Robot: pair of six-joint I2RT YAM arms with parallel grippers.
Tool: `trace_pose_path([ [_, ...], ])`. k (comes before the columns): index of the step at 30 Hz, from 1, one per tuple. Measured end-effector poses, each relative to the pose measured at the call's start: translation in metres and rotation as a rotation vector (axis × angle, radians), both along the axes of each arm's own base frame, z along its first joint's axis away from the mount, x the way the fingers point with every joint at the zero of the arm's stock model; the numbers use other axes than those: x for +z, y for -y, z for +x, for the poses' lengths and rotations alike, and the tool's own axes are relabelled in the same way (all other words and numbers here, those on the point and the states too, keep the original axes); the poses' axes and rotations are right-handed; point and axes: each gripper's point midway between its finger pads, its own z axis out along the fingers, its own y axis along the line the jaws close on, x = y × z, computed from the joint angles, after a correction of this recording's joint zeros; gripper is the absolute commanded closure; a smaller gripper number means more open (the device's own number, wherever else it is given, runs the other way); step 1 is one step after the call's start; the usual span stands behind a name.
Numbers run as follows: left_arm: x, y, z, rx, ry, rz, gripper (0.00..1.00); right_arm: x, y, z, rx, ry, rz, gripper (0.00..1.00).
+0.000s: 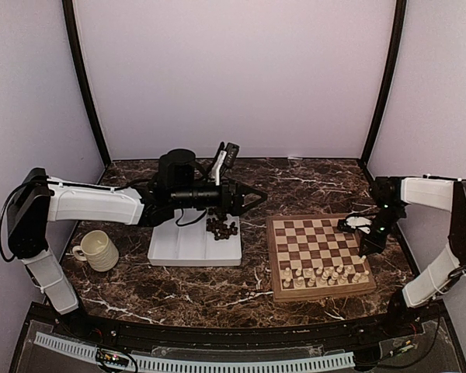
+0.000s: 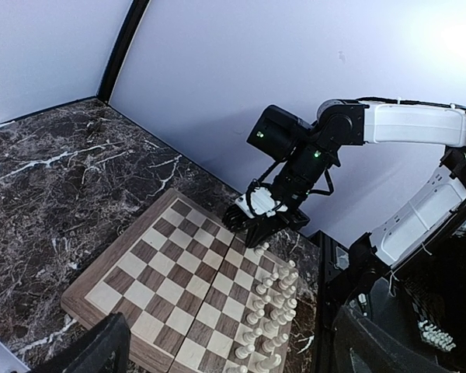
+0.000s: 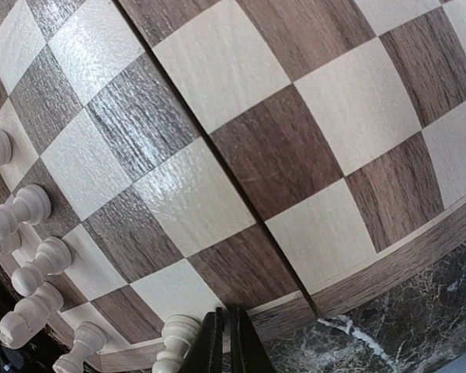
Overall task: Set up the chess pieces on the board
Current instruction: Move the pawn to h2.
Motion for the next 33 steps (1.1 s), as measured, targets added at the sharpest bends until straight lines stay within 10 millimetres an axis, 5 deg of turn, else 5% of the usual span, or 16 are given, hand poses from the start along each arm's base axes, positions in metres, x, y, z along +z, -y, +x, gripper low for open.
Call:
trace_pose_path([
  [33, -0.008, 0.005, -0.003, -0.034, -0.012, -0.001, 0.09, -0.001, -0.009, -0.029, 0.113, 0.017, -0.041, 0.92],
])
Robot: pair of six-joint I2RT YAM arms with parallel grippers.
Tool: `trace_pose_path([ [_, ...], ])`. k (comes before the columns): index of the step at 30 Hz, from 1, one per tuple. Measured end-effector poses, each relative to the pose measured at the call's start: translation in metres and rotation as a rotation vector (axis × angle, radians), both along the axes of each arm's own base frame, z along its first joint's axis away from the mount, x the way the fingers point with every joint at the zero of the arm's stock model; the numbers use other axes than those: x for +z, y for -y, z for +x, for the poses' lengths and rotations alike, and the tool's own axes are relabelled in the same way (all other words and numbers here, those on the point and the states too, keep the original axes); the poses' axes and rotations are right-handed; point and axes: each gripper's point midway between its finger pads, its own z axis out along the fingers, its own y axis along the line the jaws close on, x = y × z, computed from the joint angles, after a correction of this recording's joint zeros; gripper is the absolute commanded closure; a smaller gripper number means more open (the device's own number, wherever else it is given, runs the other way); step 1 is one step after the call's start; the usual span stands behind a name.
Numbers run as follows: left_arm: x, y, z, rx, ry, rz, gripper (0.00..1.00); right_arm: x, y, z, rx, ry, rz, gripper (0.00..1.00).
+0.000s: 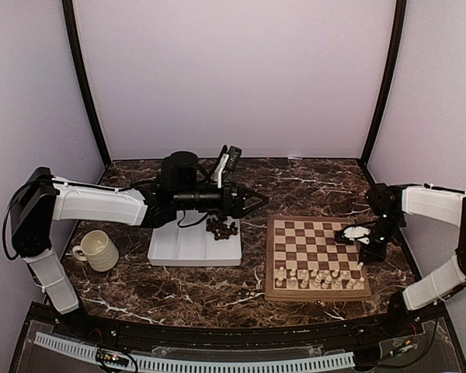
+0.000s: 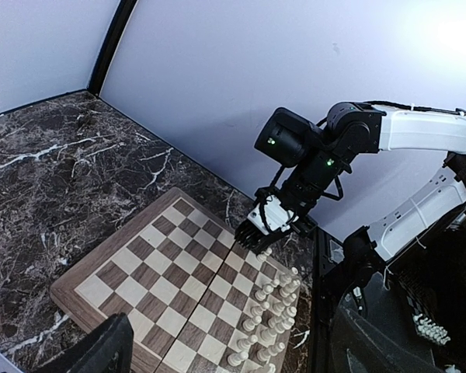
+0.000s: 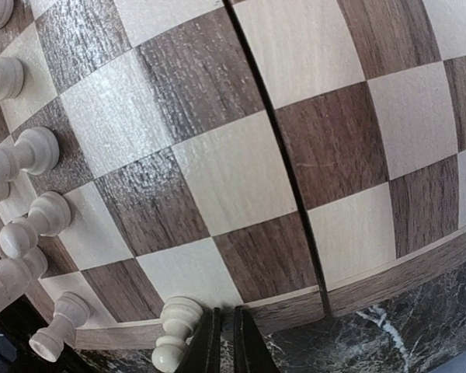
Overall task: Set up the chess pieces on the board
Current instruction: Move the pawn to h2, then reset both arms
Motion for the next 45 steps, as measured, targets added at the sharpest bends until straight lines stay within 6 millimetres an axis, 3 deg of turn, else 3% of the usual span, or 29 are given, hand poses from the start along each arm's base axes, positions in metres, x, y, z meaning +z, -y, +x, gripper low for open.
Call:
trace_pose_path([
  [13, -0.007, 0.003, -0.001, -0.014, -0.026, 0.002, 0.1, 0.007, -0.008, -0.02, 0.027, -0.052, 0.026, 0.92],
  [45, -0.007, 0.003, -0.002, -0.02, -0.032, 0.001, 0.1, 0.008, -0.021, -0.026, 0.064, -0.07, 0.043, 0.91],
])
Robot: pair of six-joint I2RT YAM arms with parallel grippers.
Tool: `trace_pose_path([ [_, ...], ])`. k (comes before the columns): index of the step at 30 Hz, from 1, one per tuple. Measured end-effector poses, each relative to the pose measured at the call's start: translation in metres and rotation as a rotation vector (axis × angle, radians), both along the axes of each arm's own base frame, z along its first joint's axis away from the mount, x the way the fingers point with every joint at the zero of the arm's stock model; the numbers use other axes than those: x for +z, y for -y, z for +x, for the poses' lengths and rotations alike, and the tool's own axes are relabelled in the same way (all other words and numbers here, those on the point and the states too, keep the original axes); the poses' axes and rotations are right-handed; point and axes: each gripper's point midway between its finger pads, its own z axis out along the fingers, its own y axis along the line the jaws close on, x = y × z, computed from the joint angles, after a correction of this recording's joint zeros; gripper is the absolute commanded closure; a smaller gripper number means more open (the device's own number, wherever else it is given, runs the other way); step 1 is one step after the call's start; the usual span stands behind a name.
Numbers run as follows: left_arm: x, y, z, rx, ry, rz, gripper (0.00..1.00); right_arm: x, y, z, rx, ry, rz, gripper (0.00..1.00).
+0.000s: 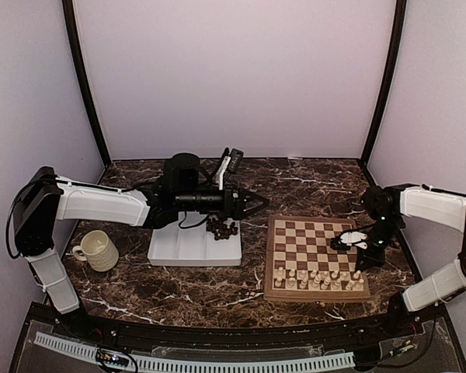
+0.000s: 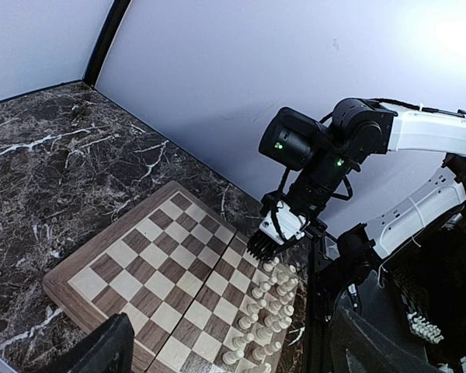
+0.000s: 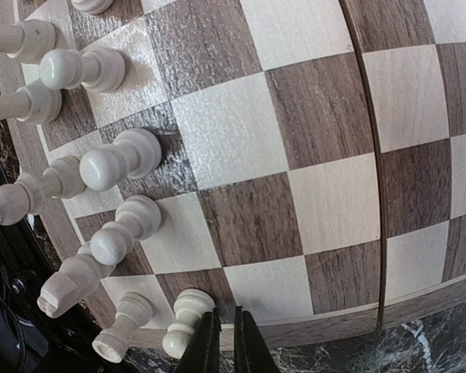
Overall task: Set up the chess pieces on the board
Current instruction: Reset both arms
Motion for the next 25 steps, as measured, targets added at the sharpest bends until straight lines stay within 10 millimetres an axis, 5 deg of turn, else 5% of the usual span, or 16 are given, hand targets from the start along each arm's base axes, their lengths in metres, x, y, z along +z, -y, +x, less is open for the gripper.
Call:
trace_pose_path([
  [5, -0.001, 0.0, 0.001, 0.005, 0.002, 0.004, 0.09, 0.001, -0.001, 0.001, -0.021, -0.006, 0.002, 0.87],
  [8, -0.008, -0.006, 0.008, 0.038, 0.005, 0.044, 0.03, 0.011, 0.0, 0.018, -0.076, 0.014, 0.024, 0.74],
  [9, -0.013, -0.011, 0.012, 0.063, 0.005, 0.078, 0.02, 0.018, 0.002, 0.029, -0.106, 0.036, 0.037, 0.54],
  [10, -0.015, -0.016, 0.018, 0.095, 0.007, 0.106, 0.02, 0.024, 0.003, 0.04, -0.14, 0.058, 0.049, 0.11],
  [11, -0.017, -0.025, 0.025, 0.136, 0.014, 0.146, 0.01, 0.034, 0.006, 0.056, -0.181, 0.096, 0.07, 0.03],
  [14, -0.006, -0.062, 0.05, 0.303, 0.058, 0.249, 0.01, 0.078, 0.021, 0.115, -0.321, 0.285, 0.146, 0.01],
  [17, 0.027, -0.118, 0.076, 0.528, 0.136, 0.331, 0.01, 0.12, 0.038, 0.163, -0.456, 0.492, 0.2, 0.01],
  [21, 0.069, -0.203, 0.1, 0.843, 0.222, 0.419, 0.01, 0.166, 0.054, 0.204, -0.652, 0.723, 0.268, 0.01],
  [25, 0.071, -0.267, 0.113, 1.033, 0.228, 0.551, 0.01, 0.207, 0.06, 0.229, -0.793, 0.882, 0.375, 0.02],
])
